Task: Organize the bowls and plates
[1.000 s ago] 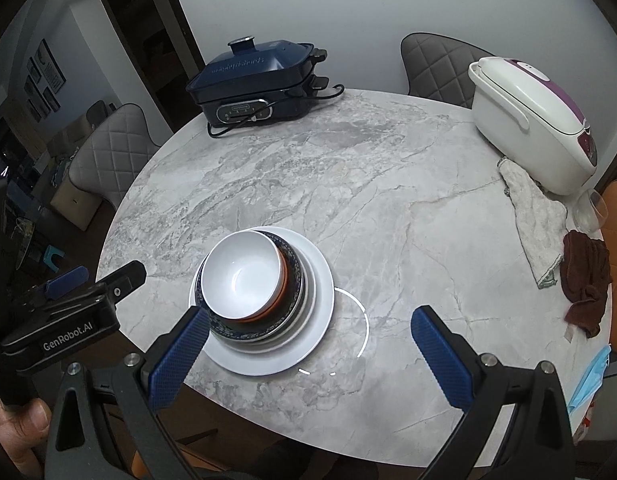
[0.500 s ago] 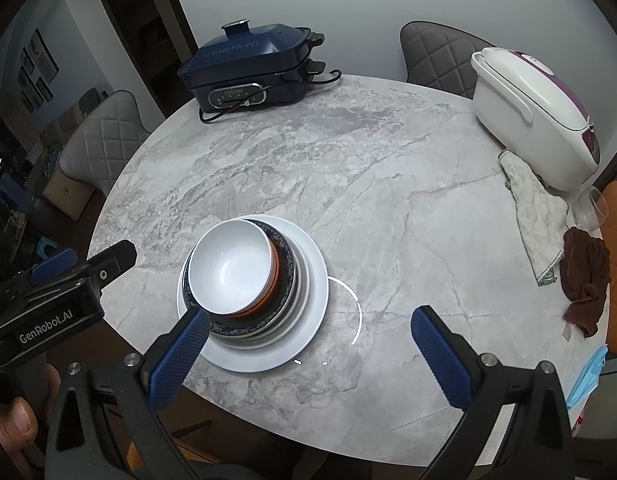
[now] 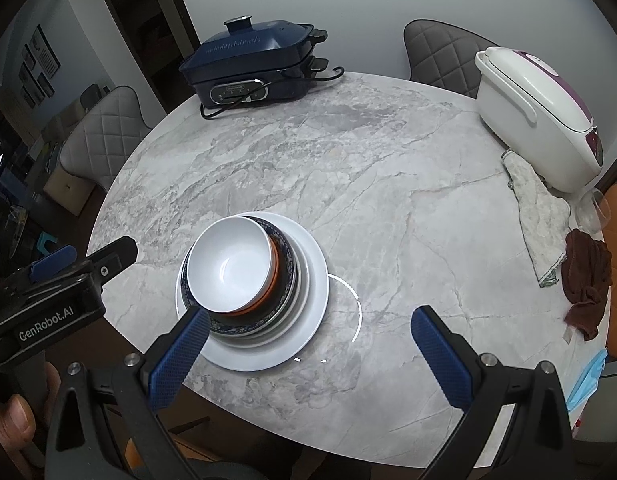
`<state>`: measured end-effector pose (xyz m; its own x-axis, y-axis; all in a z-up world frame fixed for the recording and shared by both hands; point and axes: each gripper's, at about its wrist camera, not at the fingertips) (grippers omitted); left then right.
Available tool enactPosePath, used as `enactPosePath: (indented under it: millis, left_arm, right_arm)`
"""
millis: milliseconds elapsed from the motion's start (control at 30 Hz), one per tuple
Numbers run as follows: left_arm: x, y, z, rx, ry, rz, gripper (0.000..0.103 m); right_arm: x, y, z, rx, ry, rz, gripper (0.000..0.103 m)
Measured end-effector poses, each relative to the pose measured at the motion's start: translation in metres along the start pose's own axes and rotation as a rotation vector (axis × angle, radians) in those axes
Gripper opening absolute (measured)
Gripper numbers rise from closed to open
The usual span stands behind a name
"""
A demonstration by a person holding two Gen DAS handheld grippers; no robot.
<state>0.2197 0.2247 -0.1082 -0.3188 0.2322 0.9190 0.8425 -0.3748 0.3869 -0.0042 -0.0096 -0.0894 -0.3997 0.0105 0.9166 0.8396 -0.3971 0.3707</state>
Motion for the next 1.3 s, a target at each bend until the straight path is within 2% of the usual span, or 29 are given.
enactPosePath:
  millis: [1300]
  left_arm:
    - [-0.0018,-0.0079,0.0017,0.019,0.007,0.009,0.101]
  right_arm:
    - [-0.0018,0.0005,-0.0001,0.016,0.004,0.01,0.103]
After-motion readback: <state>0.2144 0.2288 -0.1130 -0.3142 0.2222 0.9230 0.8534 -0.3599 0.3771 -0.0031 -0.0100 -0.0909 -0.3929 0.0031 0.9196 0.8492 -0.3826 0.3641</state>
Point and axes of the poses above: each gripper's, at about its wrist camera, not at the fingertips, and x roughly against the way its jaws point, z to its left, y to its top, and after that the axes turned 6 degrees about z, right-handed
